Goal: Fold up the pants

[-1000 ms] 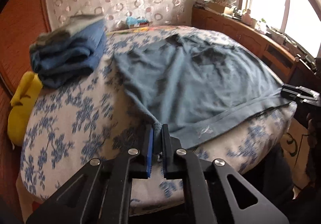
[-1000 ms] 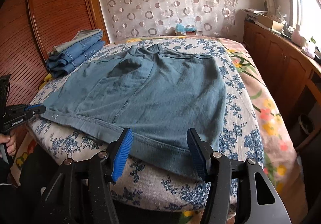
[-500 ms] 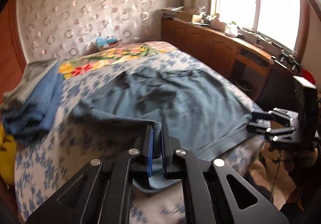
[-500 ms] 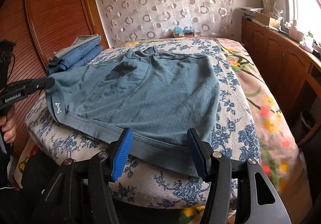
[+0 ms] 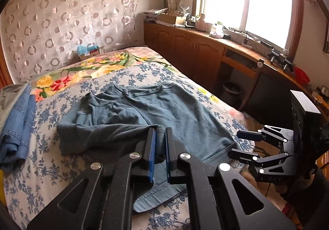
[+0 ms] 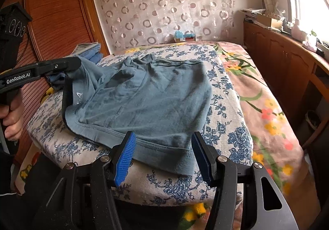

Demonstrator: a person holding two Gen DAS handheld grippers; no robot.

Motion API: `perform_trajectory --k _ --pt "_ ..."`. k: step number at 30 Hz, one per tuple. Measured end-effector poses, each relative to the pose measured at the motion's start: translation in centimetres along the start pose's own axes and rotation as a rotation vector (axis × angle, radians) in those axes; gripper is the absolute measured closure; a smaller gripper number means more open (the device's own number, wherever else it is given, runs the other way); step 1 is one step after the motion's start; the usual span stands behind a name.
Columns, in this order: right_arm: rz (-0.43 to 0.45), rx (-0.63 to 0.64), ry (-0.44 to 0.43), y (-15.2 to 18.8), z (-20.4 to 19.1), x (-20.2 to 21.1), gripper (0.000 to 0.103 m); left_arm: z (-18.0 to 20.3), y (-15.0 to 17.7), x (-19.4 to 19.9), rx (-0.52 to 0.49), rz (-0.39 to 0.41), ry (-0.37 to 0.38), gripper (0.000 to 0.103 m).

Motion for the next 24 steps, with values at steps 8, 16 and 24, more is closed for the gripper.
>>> perform_trajectory --k 8,16,24 --pt "0.000 -0.005 -0.010 -0.4 -0.5 -0.6 0.045 -1.5 1.2 0.9 0.029 0.006 -0.052 0.055" --pt "0.011 0.003 -0.048 -1.4 -2.4 -1.9 0.045 -4.9 4.2 1.3 0.093 -0.001 -0.085 0.035" --pt "0.003 0.050 -0.081 -2.3 -5.1 -4.0 0.065 -6.5 7.6 -1.0 0.142 -0.056 -0.115 0.031"
Point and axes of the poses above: each gripper's, at about its wrist camera, not at the fingertips, and x roughly against the way its jaws point, z to its right, y to its underside, the point moved 1 cm from there along -x, roughly the way its jaws point, and after that the axes turned 8 degrees about -z, right-handed, at the moved point
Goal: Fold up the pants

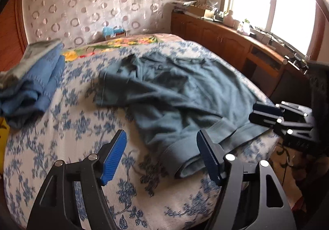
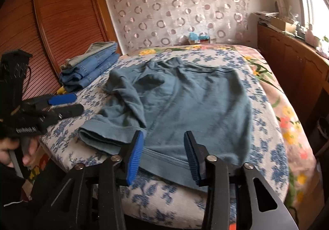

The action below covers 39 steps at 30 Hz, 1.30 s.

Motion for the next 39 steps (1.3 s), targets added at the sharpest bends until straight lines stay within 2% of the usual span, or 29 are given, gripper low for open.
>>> perform_trajectory --k 4,11,20,21,23,25,34,39 --pt "-0.016 0.029 -0.023 -0.4 -1.0 -1.4 0.072 -0.4 1.0 -1.1 0.014 -0.032 -0.004 0.031" --pt "-0.066 0.059 -0.036 -1.2 -1.9 -3.8 0.075 -0.9 2.7 -2.2 0.028 -0.067 0.010 0.031" --pt "-0.103 0.051 -0.043 -1.9 -2.4 -5.3 0.076 -0.8 3.1 -2.0 0.038 -0.055 0.023 0.030" --pt "-0.102 0.054 -0.046 -1.9 -2.4 -5.3 0.084 -0.9 3.1 -2.0 0.040 -0.055 0.024 0.030" --pt "-0.086 0.061 -0.066 -2.1 -2.4 -4.9 0.091 -0.9 2.9 -1.8 0.046 -0.056 0.025 0.030" --pt "-0.056 0.064 -0.079 -2.2 -2.6 -4.3 0.093 -0.8 2.8 -1.4 0.047 -0.041 0.024 0.030" --pt "0.075 0.075 -0.024 -2.4 -1.6 0.5 0.094 -0.2 2.3 0.9 0.041 0.015 0.025 0.030" --pt "0.095 0.052 0.015 -1.2 -0.1 2.3 0.094 0.3 1.9 0.8 0.038 0.019 0.033 0.030"
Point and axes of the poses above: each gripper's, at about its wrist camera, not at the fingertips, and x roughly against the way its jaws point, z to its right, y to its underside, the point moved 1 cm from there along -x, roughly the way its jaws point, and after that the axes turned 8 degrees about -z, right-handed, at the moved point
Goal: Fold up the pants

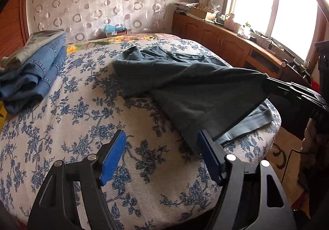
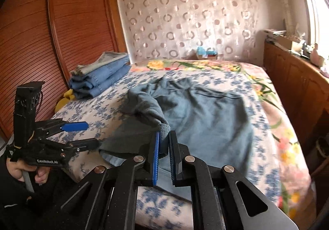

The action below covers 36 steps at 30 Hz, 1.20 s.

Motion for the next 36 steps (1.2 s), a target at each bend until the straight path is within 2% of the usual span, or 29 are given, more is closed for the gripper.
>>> perform_trajectory --k 13,21,36 --pt "0.030 -0.033 0.070 1.1 0.0 2.4 0.094 1.8 -2.6 -0.8 -0.027 0.014 0.026 0.030" --pt "0.014 -0.064 0.105 2.5 0.1 2.7 0.094 3.4 -2.6 -2.3 -0.064 -0.013 0.033 0.030" --pt "-0.111 -0.149 0.116 3.7 1.2 1.1 0.094 4.1 -1.8 -4.0 -0.077 -0.059 0.021 0.030"
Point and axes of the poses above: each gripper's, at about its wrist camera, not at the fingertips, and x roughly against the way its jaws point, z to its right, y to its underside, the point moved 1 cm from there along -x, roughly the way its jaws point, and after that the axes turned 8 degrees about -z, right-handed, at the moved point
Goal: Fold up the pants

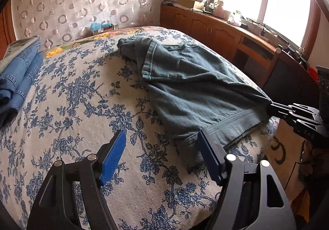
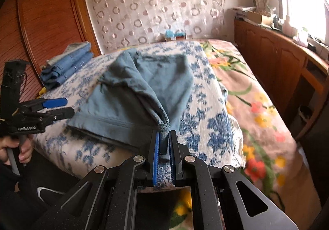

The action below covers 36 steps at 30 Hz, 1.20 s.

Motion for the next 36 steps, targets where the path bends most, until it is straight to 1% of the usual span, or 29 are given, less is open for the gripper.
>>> perform_trajectory --k 5,7,8,12,14,18,20,25,30,36 --pt "-0.006 -0.011 -0.003 -0.4 0.2 0.8 0.094 0.0 0.1 -0.1 0.003 -0.001 0.003 0.030" --pt "-0.008 -0.003 0.007 -0.7 -0.1 1.0 0.089 -0.1 0.0 -0.1 0.003 0.001 0.001 0.030" --pt "-0.004 0.003 0.019 -0.8 -0.3 1.1 0.088 -0.1 0.1 -0.1 0.005 0.002 0.001 0.030" --pt "0.015 0.015 0.018 -1.1 -0.8 1.8 0.088 -0.3 0.0 0.5 0.010 0.017 0.007 0.030" --pt "0.026 0.022 0.021 -1.2 -0.9 2.2 0.085 -0.5 -0.1 0.7 0.010 0.025 0.008 0.030" --pt "0.049 0.038 0.023 -1.7 -1.5 2.9 0.076 -1.1 -0.5 1.2 0.014 0.034 0.011 0.030" --pt "0.055 0.045 0.013 -2.3 -1.8 2.9 0.074 -1.4 -0.8 1.4 0.011 0.040 0.009 0.030" --pt "0.058 0.083 -0.019 -4.2 -3.0 1.7 0.073 -2.2 -2.3 1.6 0.000 0.054 0.006 0.030" --pt "0.043 0.101 -0.046 -6.4 -3.8 -0.6 0.071 -3.3 -3.8 1.4 -0.013 0.064 0.003 0.030" --pt "0.013 0.131 -0.066 -8.9 -5.1 -3.6 0.070 -5.2 -5.0 0.7 -0.011 0.065 -0.010 0.030"
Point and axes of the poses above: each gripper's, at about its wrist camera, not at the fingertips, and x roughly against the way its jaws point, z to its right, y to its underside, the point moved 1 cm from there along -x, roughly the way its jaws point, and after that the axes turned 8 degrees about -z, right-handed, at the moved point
